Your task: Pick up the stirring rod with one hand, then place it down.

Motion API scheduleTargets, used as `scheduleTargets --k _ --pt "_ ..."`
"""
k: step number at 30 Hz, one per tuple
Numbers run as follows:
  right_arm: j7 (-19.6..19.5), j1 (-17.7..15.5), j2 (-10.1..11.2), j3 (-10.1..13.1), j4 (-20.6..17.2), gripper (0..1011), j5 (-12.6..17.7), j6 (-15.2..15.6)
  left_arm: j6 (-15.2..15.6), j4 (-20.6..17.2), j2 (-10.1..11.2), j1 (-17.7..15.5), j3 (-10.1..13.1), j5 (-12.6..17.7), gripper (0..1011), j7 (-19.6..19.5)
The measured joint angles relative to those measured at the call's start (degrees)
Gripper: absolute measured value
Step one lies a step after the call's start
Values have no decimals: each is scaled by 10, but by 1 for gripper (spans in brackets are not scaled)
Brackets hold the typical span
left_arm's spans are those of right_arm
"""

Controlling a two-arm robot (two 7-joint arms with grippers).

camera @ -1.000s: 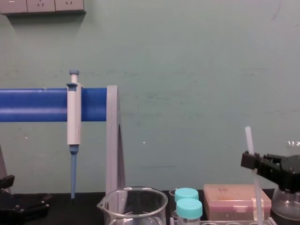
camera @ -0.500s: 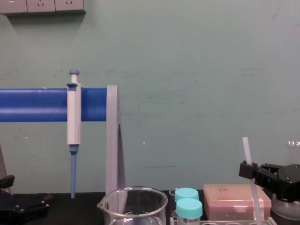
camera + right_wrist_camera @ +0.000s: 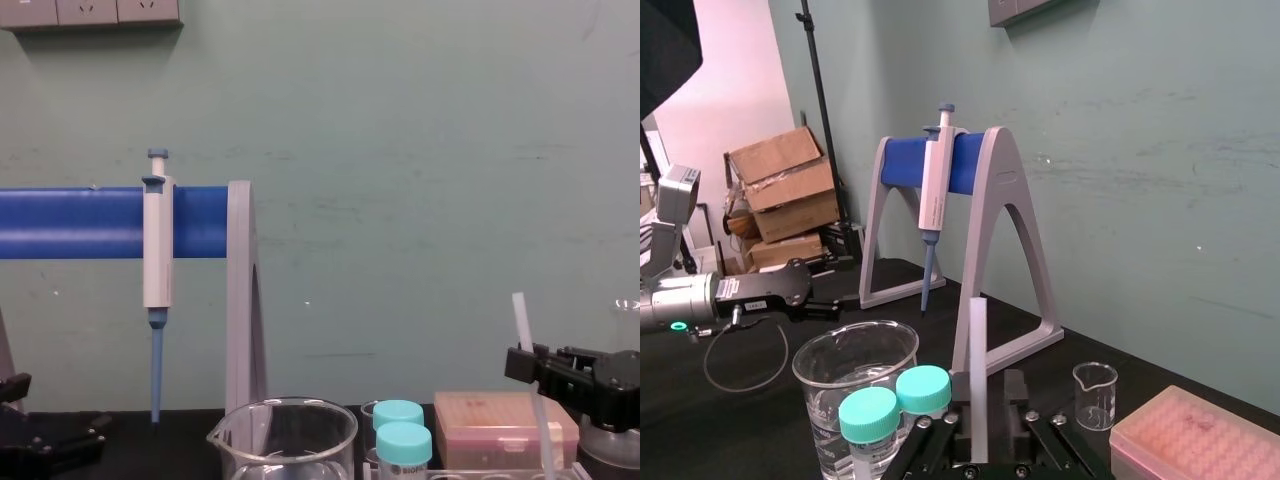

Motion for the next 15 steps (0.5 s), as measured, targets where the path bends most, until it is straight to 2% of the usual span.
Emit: scheduleTargets --k 2,3,10,11,15 --pt "0 0 0 0 0 230 0 0 0 0 0 0 0 0 1000 0" --pt "0 0 0 0 0 296 0 0 0 0 0 0 0 0 1000 0" --pt "0 0 0 0 0 477 0 0 0 0 0 0 0 0 1000 0" --pt "0 0 0 0 -1 537 1 0 0 0 0 0 0 0 1000 0" --pt "0 0 1 0 -1 659 1 0 0 0 0 0 0 0 1000 0"
